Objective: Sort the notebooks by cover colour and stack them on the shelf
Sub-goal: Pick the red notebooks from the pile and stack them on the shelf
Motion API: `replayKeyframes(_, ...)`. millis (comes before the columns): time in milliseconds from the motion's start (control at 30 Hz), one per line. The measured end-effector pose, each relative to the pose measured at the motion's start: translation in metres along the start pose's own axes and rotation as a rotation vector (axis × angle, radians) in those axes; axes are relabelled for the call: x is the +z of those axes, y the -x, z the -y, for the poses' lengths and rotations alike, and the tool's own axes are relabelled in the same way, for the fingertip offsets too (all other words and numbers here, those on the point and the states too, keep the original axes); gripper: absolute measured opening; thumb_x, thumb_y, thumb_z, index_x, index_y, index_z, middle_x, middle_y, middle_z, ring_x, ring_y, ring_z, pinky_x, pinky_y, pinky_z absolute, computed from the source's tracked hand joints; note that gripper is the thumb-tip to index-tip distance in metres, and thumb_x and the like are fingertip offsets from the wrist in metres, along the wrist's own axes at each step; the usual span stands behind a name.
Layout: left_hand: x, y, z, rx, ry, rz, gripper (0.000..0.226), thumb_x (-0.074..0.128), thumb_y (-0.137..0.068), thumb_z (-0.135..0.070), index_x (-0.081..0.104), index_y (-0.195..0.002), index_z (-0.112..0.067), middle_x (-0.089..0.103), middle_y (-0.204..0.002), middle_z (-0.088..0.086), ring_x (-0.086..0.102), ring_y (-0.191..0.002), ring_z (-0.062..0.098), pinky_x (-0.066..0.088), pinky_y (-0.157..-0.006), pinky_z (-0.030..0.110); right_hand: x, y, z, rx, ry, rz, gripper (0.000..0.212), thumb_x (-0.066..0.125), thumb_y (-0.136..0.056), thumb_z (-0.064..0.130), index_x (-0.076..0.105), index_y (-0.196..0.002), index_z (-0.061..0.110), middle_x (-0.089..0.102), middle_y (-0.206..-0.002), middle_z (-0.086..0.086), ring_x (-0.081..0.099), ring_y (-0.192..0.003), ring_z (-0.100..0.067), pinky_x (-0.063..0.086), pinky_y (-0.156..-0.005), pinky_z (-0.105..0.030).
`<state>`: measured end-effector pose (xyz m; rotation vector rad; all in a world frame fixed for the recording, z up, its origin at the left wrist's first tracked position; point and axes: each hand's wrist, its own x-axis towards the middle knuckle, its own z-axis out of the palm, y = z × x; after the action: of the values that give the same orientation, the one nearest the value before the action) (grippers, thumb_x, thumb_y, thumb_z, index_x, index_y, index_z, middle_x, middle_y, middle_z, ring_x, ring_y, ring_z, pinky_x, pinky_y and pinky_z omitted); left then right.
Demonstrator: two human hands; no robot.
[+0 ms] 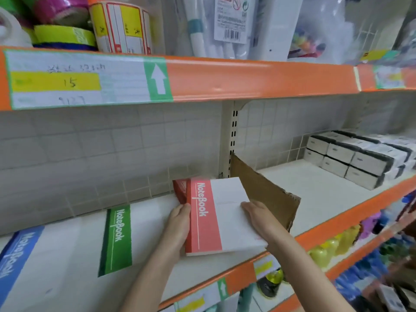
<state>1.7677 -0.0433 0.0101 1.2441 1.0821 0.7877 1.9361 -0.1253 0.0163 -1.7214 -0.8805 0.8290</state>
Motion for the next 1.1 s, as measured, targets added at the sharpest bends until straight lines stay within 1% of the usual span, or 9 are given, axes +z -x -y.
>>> replayKeyframes(100, 0.002, -0.01, -0.007, 0.026, -0.053, -0.066, 0.032, 0.038, -0.102, -0.025, 0.063, -0.088, -0.012, 0.072, -0.077, 0.004, 0.068, -0.068, 0.017, 0.048, -0.058, 0.023, -0.008, -0.022, 0.014, -0.034, 0.052, 0.073, 0.031, 0.038, -0.098, 0.018, 0.06, -0.076, 0.014, 0.062, -0.066, 0.002, 0.058, -0.049, -0.004, 0.04, -0.043, -0.011)
replayKeyframes(200, 0.008, -0.019, -0.013, 0.034, -0.073, -0.148, 0.036, 0.038, -0.102, -0.022, 0.064, -0.083, -0.006, 0.072, -0.084, 0.013, 0.068, -0.075, 0.026, 0.052, -0.068, 0.029, -0.013, -0.047, 0.023, -0.046, 0.069, 0.12, 0.027, 0.045, -0.096, 0.019, 0.055, -0.072, 0.009, 0.053, -0.069, -0.008, 0.054, -0.054, -0.017, 0.038, -0.049, -0.018)
replayKeyframes(300, 0.018, -0.03, -0.016, 0.056, -0.111, -0.228, 0.039, 0.037, -0.102, -0.022, 0.064, -0.091, 0.005, 0.069, -0.097, 0.026, 0.066, -0.092, 0.039, 0.05, -0.087, 0.041, -0.011, -0.069, 0.022, -0.069, 0.104, 0.184, 0.018, 0.051, -0.093, 0.022, 0.056, -0.084, 0.007, 0.05, -0.076, -0.012, 0.05, -0.064, -0.02, 0.036, -0.053, -0.025)
replayKeyframes(400, 0.022, -0.038, -0.015, 0.063, -0.169, -0.293, 0.041, 0.039, -0.101, -0.023, 0.061, -0.098, 0.011, 0.068, -0.099, 0.025, 0.065, -0.095, 0.039, 0.049, -0.093, 0.047, -0.006, -0.085, 0.015, -0.081, 0.202, 0.202, 0.018, 0.053, -0.09, 0.022, 0.057, -0.095, 0.004, 0.056, -0.079, -0.008, 0.053, -0.065, -0.021, 0.037, -0.054, -0.025)
replayKeyframes(500, 0.024, -0.045, -0.013, 0.074, -0.244, -0.333, 0.041, 0.042, -0.099, -0.023, 0.062, -0.091, 0.012, 0.069, -0.093, 0.023, 0.066, -0.092, 0.039, 0.05, -0.087, 0.044, -0.003, -0.098, 0.016, -0.114, 0.29, 0.219, 0.01, 0.051, -0.089, 0.015, 0.055, -0.084, 0.008, 0.053, -0.071, -0.004, 0.053, -0.063, -0.02, 0.038, -0.055, -0.026)
replayKeyframes(600, 0.023, -0.054, -0.011, 0.097, -0.399, -0.414, 0.041, 0.045, -0.098, -0.025, 0.066, -0.088, 0.009, 0.071, -0.089, 0.019, 0.066, -0.088, 0.033, 0.049, -0.073, 0.032, 0.0, -0.111, 0.022, -0.145, 0.383, 0.224, 0.012, 0.049, -0.087, 0.011, 0.056, -0.078, 0.007, 0.056, -0.073, -0.004, 0.056, -0.069, -0.021, 0.04, -0.055, -0.025)
replayKeyframes(733, 0.024, -0.066, -0.012, 0.122, -0.548, -0.461, 0.034, 0.049, -0.097, -0.026, 0.072, -0.091, -0.001, 0.072, -0.085, 0.008, 0.064, -0.075, 0.02, 0.041, -0.054, 0.015, 0.008, -0.127, 0.026, -0.17, 0.468, 0.202, 0.027, 0.046, -0.087, 0.011, 0.056, -0.11, -0.001, 0.058, -0.11, -0.016, 0.058, -0.098, -0.029, 0.047, -0.077, -0.032)
replayKeyframes(933, 0.029, -0.077, -0.007, 0.157, -0.63, -0.521, 0.026, 0.049, -0.096, -0.02, 0.069, -0.091, -0.004, 0.071, -0.086, 0.003, 0.061, -0.064, 0.007, 0.041, -0.051, 0.009, 0.015, -0.138, 0.021, -0.188, 0.571, 0.193, 0.037, 0.046, -0.091, 0.017, 0.048, -0.124, 0.001, 0.042, -0.13, -0.018, 0.05, -0.11, -0.031, 0.049, -0.092, -0.039)
replayKeyframes(1100, 0.033, -0.081, 0.0, 0.167, -0.708, -0.558, 0.029, 0.046, -0.098, -0.022, 0.065, -0.09, -0.002, 0.07, -0.088, 0.007, 0.064, -0.067, 0.012, 0.045, -0.055, 0.013, 0.017, -0.142, 0.011, -0.207, 0.577, 0.207, 0.037, 0.046, -0.092, 0.018, 0.047, -0.126, 0.001, 0.037, -0.137, -0.019, 0.044, -0.121, -0.031, 0.04, -0.097, -0.033)
